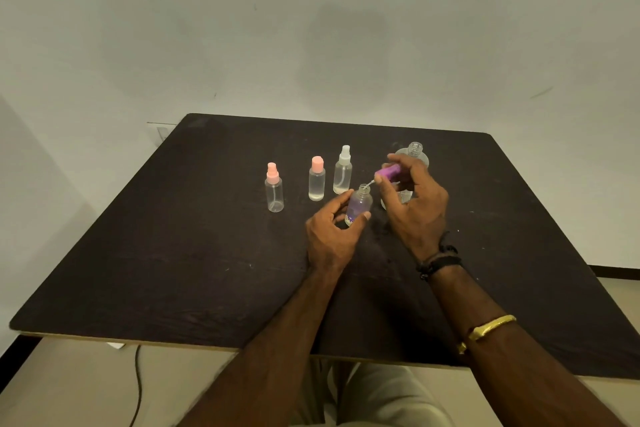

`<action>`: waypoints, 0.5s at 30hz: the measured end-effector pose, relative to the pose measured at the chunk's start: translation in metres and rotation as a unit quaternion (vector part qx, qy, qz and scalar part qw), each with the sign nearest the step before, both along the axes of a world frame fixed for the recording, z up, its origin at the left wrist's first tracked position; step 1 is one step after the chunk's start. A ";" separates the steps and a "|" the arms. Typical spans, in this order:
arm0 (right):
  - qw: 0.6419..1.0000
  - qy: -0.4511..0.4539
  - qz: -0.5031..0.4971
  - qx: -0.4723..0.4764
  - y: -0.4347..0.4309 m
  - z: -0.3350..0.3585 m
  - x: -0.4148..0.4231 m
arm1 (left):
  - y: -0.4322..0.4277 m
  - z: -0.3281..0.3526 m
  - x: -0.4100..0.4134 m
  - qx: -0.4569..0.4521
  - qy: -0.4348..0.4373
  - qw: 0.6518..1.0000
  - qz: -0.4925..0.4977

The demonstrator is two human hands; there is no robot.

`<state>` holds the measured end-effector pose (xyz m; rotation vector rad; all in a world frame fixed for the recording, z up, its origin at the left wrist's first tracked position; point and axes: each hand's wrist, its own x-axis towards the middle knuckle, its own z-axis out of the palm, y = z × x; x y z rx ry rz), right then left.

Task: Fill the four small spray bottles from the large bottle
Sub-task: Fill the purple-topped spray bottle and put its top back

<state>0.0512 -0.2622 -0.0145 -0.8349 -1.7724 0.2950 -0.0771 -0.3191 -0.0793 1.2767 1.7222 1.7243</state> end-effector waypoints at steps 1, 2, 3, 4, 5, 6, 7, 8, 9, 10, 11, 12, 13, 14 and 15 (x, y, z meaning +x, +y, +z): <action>1.000 -0.007 0.012 -0.007 0.001 0.000 -0.001 | 0.000 0.000 0.000 0.002 0.000 1.000 0.001; 1.000 -0.016 0.022 -0.013 0.002 0.000 -0.002 | 0.000 0.000 0.000 0.004 0.000 1.000 0.001; 0.999 -0.028 0.032 -0.019 0.003 -0.001 -0.003 | 0.000 -0.001 -0.001 0.004 0.002 1.000 0.002; 0.998 -0.042 0.042 -0.023 0.004 -0.002 -0.003 | 0.001 -0.001 -0.001 0.005 0.003 1.000 0.001; 0.997 -0.057 0.051 -0.029 0.005 -0.003 -0.003 | 0.001 -0.001 -0.001 0.005 0.005 1.000 0.000; 0.995 -0.072 0.059 -0.036 0.006 -0.005 -0.004 | 0.001 -0.001 -0.001 0.005 0.008 1.000 0.001; 0.993 -0.084 0.064 -0.046 0.007 -0.007 -0.004 | 0.001 -0.001 -0.001 0.007 0.010 1.000 0.002; 0.992 -0.093 0.070 -0.058 0.007 -0.008 -0.005 | 0.001 -0.001 -0.001 0.009 0.011 1.000 0.004; 0.990 -0.099 0.076 -0.070 0.007 -0.008 -0.005 | 0.001 -0.001 -0.001 0.012 0.012 1.000 0.006; 0.988 -0.104 0.081 -0.077 0.007 -0.009 -0.006 | 0.001 0.000 -0.001 0.014 0.011 1.000 0.007; 0.987 -0.108 0.085 -0.080 0.007 -0.009 -0.006 | 0.001 0.000 -0.001 0.018 0.011 1.000 0.007; 0.987 -0.112 0.084 -0.079 0.007 -0.009 -0.006 | 0.001 0.000 -0.001 0.020 0.012 1.000 0.006; 0.988 -0.115 0.079 -0.074 0.008 -0.009 -0.007 | 0.000 0.000 -0.001 0.022 0.014 1.000 0.007; 0.989 -0.120 0.066 -0.064 0.010 -0.009 -0.007 | 0.000 0.000 -0.001 0.024 0.016 1.000 0.007; 0.989 -0.130 0.046 -0.053 0.011 -0.009 -0.007 | 0.000 0.000 0.000 0.024 0.018 1.000 0.006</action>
